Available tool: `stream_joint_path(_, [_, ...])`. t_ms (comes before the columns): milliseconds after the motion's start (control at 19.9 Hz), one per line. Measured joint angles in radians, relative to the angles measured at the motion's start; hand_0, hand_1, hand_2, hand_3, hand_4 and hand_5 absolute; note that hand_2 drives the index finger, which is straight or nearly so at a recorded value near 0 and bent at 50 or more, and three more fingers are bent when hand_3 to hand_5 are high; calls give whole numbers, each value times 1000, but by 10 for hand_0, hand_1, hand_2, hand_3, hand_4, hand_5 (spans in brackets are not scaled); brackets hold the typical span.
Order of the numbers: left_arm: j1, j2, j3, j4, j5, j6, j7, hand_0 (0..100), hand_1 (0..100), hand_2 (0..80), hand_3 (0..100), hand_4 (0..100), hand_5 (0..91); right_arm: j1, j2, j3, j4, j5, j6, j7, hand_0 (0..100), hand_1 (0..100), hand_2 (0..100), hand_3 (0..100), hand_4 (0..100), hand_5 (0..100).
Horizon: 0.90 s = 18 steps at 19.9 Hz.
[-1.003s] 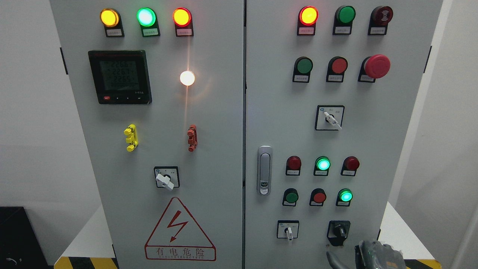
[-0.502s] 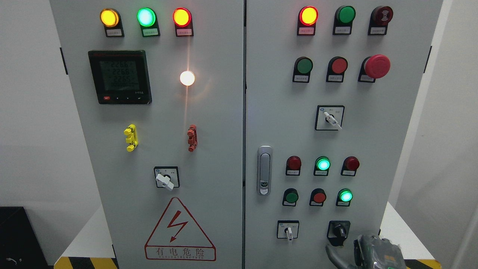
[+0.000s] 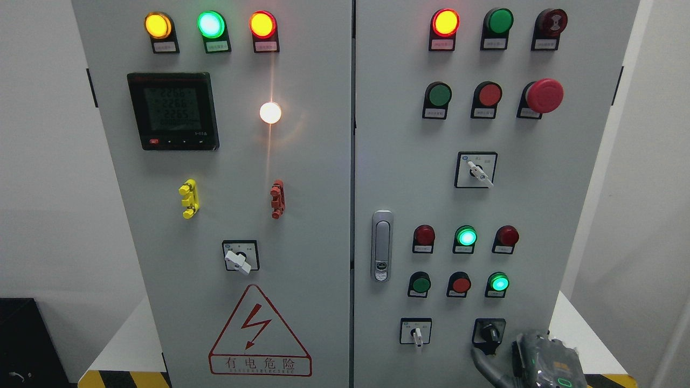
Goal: Flip black knob to close circuit
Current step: 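Raise the right hand up toward the black rotary knob, then grip the black knob with the right hand and twist it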
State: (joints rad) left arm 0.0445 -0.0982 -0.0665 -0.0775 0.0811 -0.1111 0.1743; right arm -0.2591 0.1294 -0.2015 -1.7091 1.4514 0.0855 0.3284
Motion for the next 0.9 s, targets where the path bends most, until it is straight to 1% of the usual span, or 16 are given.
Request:
stream_joint_path(401, [0, 0, 0, 0, 0, 0, 1, 120, 556, 0, 0, 0, 0, -10, 1, -12, 16, 8, 1, -17, 0, 0, 925, 1000, 953, 979])
stream_joint_path(903, [0, 0, 0, 0, 0, 0, 1, 120, 556, 0, 0, 0, 0, -16, 1, -27, 28, 9, -3, -20, 0, 0, 917, 1000, 954, 978])
